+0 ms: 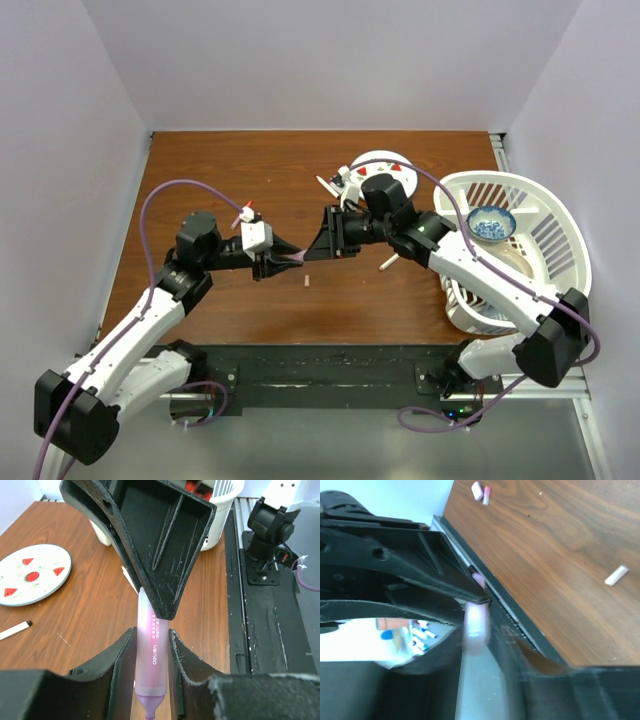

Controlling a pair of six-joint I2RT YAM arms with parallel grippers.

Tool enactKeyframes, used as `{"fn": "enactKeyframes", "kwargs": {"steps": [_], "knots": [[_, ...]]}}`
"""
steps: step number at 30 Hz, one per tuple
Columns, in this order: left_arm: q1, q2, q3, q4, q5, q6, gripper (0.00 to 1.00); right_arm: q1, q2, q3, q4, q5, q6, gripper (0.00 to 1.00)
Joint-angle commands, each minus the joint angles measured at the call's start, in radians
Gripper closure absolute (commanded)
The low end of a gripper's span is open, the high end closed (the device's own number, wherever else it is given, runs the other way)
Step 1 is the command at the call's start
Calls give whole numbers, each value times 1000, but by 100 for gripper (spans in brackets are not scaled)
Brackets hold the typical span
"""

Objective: Insert the pens into the pen caps

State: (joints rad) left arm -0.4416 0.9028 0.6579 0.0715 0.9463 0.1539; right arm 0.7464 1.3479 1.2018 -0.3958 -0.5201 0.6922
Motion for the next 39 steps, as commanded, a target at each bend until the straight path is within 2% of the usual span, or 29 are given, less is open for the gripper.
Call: {"fn": "enactKeyframes", "kwargs": {"steps": [1,5,6,8,9,10,13,14,15,16,17,18,19,21,23,25,26,29,32,34,39], "knots": [[-9,-5,14,24,28,39,100,2,11,58,17,18,10,79],[-9,-5,14,22,29,45,100,1,31,56,37,6,17,90],[-9,-4,14,22,22,44,100,2,36,56,41,0,15,100],[-9,-1,25,27,-23,12,98,4,28,48,51,0,9,100],[-9,1,29,28,-82,-3,87,4,19,30,76,2,6,100],[-9,4,43,27,-108,-13,60,4,7,18,90,11,7,100],[-9,7,37,74,-205,-115,38,1,-71,-36,133,101,7,100],[-9,13,36,114,-228,-201,34,2,-94,-54,146,135,4,100],[-9,16,39,122,-288,-241,21,1,-149,-97,176,165,-6,100],[-9,21,57,119,-344,-288,3,1,-177,-126,205,198,-11,100],[-9,31,75,81,-407,-406,0,1,-205,-157,240,241,-11,100],[-8,42,98,51,-496,-450,0,2,-264,-222,315,264,0,100],[-8,54,152,22,-513,-477,0,2,-291,-252,354,281,3,100],[-8,100,195,-33,-529,-572,0,1,-337,-312,429,333,7,100],[-8,123,226,2,-491,-684,0,4,-392,-337,498,376,1,100],[-8,117,160,121,-420,-805,0,2,-446,-395,567,406,7,100],[-8,99,122,299,-403,-946,0,4,-460,-416,607,419,15,100],[-8,87,-23,631,-396,-1181,9,4,-515,-501,765,472,29,100],[-9,128,-60,776,-385,-1292,15,2,-544,-527,819,519,27,100],[-17,157,-60,824,-369,-1321,16,2,-546,-528,839,545,23,100],[-66,228,-90,1059,-412,-1381,21,2,-509,-515,896,528,49,100]]}}
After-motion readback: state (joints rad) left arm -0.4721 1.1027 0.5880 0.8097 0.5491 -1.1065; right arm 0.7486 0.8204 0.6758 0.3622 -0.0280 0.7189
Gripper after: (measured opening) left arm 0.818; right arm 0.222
